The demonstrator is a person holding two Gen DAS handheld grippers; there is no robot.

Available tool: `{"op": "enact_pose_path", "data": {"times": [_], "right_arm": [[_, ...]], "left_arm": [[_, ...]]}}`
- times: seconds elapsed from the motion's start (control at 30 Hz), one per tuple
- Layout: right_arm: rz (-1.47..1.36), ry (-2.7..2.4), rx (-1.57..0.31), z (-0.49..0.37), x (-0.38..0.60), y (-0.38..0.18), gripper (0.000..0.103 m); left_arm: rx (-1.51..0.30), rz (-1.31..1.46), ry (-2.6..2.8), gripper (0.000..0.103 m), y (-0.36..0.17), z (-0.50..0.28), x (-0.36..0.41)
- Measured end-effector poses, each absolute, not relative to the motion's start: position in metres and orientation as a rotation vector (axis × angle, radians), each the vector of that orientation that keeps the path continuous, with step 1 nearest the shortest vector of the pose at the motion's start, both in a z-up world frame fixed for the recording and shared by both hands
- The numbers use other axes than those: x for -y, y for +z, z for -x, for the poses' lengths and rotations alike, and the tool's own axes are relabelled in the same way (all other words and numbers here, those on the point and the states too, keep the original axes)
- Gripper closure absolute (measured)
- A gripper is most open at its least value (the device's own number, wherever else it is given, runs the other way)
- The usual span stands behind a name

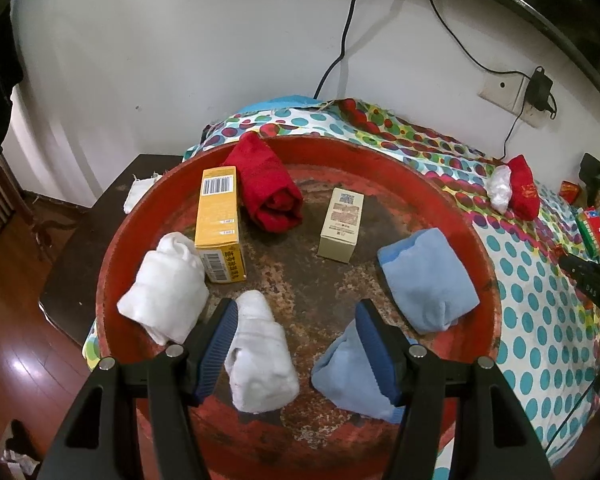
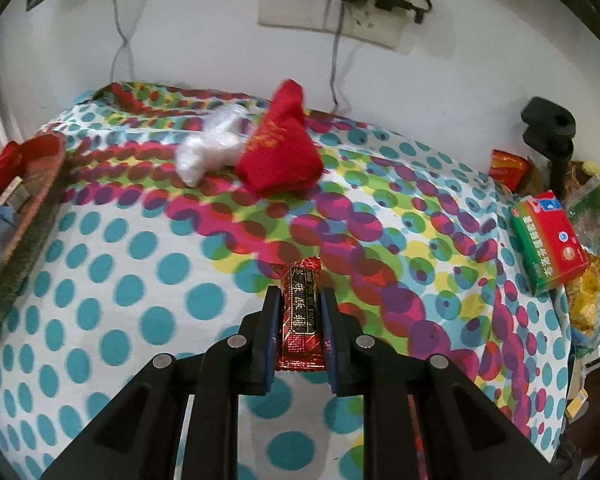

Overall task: Organize objects
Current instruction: 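Carry the red candy bar to the red tray with the right tool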

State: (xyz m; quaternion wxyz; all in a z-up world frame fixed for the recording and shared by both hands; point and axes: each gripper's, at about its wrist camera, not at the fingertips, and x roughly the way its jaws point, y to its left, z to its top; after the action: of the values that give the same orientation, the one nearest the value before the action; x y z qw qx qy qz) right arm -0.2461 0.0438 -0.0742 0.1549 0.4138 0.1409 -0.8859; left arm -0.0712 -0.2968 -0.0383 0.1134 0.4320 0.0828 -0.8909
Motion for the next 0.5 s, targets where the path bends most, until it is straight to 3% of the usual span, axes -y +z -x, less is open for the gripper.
{"op": "enact_pose_path", "data": {"times": [0.5], "right_arm": [[-1.077,-2.364,-0.398,0.195,0.036,-0.041,0.084]], "left_arm": [[-0.28,-1.226,-2.606,0.04,-0.031,0.067,0.309]]}}
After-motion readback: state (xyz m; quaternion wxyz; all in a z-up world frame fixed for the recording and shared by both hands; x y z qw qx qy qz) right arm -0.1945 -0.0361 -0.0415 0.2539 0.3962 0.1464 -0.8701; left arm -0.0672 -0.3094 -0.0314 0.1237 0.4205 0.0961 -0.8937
